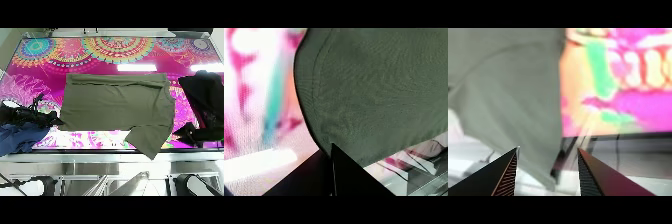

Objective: Fold the shirts.

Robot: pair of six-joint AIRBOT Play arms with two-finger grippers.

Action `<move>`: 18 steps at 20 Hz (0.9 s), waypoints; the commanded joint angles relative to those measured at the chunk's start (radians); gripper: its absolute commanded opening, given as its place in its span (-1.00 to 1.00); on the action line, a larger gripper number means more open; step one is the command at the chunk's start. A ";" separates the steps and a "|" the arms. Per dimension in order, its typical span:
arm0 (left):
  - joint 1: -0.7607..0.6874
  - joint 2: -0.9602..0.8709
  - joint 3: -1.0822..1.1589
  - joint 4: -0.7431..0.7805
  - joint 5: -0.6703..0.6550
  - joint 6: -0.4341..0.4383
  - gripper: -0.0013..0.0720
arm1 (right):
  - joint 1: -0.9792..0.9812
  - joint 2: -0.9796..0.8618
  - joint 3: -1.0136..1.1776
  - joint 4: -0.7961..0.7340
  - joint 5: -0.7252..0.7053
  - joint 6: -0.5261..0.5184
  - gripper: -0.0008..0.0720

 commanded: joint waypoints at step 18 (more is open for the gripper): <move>0.000 0.000 0.001 -0.006 -0.042 0.005 -0.89 | 0.213 -0.105 -0.160 0.395 -0.171 -0.251 -0.59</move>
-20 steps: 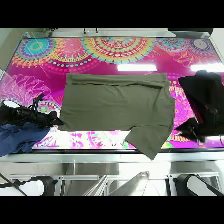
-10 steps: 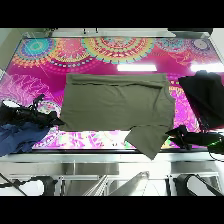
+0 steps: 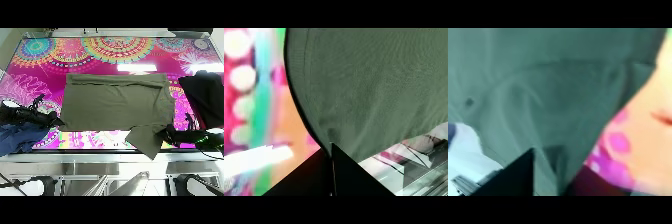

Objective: Fold the shirts.

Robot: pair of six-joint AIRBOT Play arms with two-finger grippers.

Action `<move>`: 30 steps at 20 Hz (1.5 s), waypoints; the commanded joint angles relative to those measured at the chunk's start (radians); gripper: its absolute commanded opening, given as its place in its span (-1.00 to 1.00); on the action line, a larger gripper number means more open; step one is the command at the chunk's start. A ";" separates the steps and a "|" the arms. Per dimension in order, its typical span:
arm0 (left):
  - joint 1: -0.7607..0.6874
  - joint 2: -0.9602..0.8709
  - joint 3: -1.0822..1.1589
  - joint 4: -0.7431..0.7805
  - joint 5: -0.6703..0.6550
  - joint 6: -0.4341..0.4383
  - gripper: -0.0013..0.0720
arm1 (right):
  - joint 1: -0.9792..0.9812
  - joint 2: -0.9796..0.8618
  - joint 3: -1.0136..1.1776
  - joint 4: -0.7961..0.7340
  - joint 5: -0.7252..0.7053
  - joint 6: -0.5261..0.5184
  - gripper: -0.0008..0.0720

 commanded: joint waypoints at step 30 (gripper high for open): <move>-0.127 -0.437 0.864 -0.102 -0.060 -0.150 -0.90 | 0.158 -0.710 1.106 0.222 -0.138 -0.023 -0.92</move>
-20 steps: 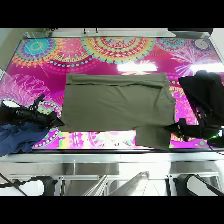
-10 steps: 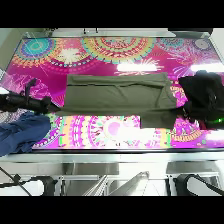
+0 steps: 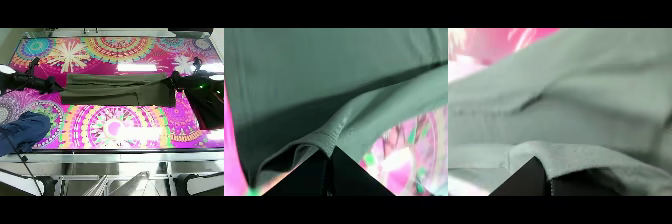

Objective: Fold the shirts.

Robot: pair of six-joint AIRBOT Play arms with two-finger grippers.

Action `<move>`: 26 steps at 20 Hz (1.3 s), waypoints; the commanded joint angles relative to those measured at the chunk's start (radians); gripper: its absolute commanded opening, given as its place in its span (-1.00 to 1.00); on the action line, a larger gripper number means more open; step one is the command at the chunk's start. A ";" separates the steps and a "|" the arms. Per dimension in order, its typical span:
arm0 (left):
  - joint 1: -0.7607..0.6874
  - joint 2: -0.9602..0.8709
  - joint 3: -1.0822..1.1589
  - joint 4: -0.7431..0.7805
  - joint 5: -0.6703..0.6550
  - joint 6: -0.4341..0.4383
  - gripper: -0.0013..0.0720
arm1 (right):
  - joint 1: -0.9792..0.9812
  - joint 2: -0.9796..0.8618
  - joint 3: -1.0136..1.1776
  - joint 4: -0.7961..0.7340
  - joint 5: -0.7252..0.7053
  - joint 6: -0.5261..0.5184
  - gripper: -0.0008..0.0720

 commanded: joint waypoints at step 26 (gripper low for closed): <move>0.027 -0.074 0.412 0.001 0.147 -0.086 -0.92 | -0.196 -0.228 0.205 -0.025 0.150 -0.112 0.94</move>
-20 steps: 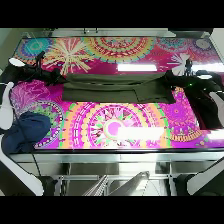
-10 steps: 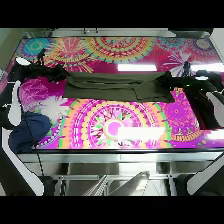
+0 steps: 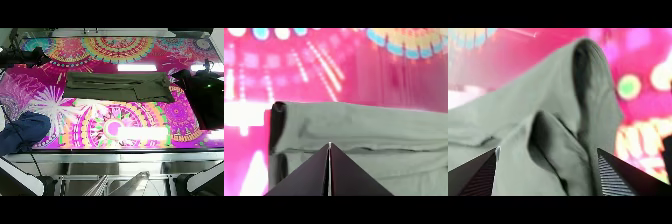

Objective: Fold the shirts.

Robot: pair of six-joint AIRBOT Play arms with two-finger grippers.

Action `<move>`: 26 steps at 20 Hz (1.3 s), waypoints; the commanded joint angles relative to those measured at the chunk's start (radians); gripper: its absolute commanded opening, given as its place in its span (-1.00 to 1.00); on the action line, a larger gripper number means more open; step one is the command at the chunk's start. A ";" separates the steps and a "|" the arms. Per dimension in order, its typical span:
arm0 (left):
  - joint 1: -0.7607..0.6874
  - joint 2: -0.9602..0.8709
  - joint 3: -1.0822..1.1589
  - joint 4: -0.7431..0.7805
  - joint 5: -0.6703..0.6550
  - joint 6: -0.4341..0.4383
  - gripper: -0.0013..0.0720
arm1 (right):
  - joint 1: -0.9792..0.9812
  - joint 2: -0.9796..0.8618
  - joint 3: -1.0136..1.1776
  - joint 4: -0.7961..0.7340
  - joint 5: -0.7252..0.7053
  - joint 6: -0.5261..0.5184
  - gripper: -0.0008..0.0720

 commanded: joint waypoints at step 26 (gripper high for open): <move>-0.599 -0.201 -0.060 0.000 0.347 0.000 -0.95 | 0.203 0.049 0.160 0.001 0.130 0.097 -0.93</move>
